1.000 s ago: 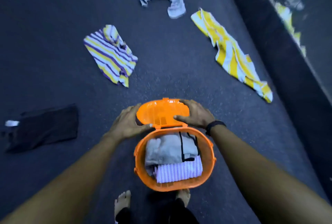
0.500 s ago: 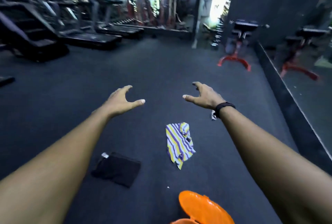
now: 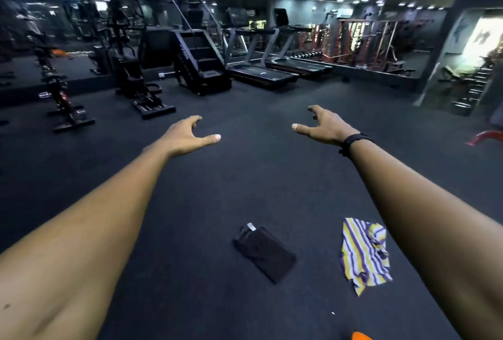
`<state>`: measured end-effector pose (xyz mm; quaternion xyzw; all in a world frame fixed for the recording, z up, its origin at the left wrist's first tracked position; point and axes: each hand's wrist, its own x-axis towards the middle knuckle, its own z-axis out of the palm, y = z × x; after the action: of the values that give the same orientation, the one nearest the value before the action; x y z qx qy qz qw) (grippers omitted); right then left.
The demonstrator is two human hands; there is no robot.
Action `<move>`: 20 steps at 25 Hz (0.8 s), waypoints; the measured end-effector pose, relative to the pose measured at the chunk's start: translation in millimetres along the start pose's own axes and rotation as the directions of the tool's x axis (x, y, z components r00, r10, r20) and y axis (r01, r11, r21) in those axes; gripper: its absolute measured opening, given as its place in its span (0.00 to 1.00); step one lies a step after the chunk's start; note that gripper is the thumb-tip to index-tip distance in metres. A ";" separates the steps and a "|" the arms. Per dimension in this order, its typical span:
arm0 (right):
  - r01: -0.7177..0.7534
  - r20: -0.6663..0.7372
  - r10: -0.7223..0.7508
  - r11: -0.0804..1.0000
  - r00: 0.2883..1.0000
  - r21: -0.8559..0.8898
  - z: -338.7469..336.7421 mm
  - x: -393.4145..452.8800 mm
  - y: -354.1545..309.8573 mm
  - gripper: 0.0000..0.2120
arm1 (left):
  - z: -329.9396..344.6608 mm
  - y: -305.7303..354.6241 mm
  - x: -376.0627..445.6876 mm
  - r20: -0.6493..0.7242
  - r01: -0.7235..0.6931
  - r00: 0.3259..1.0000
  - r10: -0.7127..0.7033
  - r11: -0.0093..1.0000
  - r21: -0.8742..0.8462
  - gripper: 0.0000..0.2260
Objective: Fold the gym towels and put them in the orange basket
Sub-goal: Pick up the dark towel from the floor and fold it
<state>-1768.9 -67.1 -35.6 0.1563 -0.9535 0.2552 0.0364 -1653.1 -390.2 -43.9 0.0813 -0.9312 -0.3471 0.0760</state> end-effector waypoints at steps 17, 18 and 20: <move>-0.134 0.237 0.137 0.991 0.962 -0.032 170.5 56.5 -21.5 0.39 | 27.0 -155.4 61.6 0.203 0.133 0.970 -0.130 0.991 -0.004 0.39; -0.144 0.247 0.148 0.989 0.958 -0.034 179.7 69.5 -14.4 0.39 | 34.0 -161.9 75.4 0.212 0.141 0.968 -0.137 0.990 -0.004 0.39; -0.164 0.266 0.170 0.985 0.949 -0.046 204.3 109.6 3.1 0.38 | 53.5 -178.8 115.3 0.227 0.164 0.961 -0.160 0.986 -0.001 0.38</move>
<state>-1871.7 -197.0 -197.9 0.1079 -0.9623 0.2225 -0.1131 -1758.5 -513.2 -191.9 0.1163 -0.9206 -0.3682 -0.0583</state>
